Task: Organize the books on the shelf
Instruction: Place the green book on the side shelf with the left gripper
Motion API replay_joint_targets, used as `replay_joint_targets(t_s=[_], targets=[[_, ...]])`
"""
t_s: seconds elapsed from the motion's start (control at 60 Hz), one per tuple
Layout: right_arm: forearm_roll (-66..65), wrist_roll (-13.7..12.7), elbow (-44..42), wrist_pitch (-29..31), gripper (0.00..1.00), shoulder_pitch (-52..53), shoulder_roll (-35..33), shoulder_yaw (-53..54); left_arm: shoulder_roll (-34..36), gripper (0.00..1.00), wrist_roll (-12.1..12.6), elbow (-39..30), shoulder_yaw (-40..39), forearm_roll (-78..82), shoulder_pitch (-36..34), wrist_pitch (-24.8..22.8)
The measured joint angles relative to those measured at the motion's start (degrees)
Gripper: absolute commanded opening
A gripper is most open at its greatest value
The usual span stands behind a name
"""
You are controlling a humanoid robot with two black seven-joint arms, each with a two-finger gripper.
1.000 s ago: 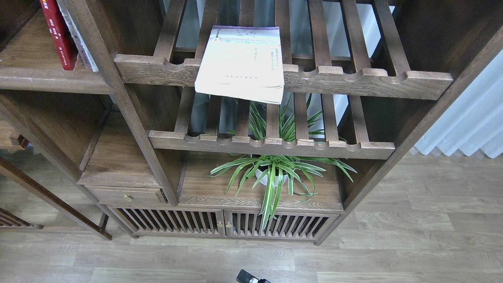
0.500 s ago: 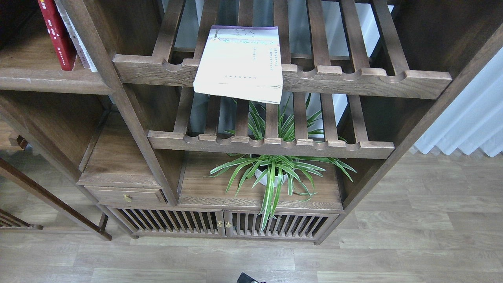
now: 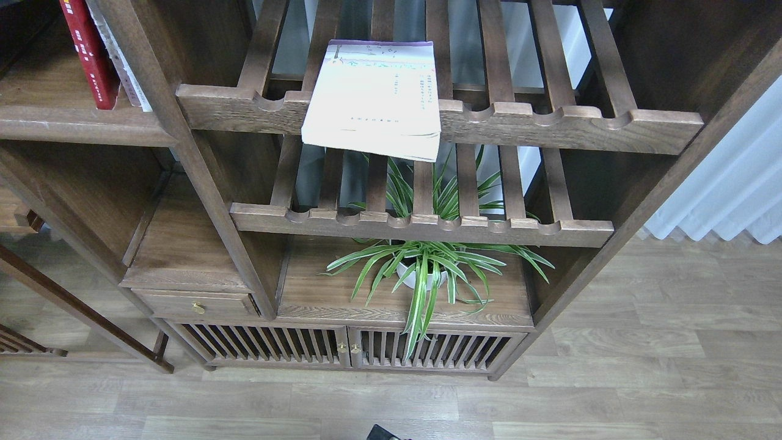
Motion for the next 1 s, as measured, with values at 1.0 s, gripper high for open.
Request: replay_joint_targets(t_s=[1.0], targets=[[0.2,0.1,0.0,0.0,0.99,0.4,0.1,0.2,-1.9,0.33,-3.9,-6.3,-10.1,-16.3,14.3,0.0]])
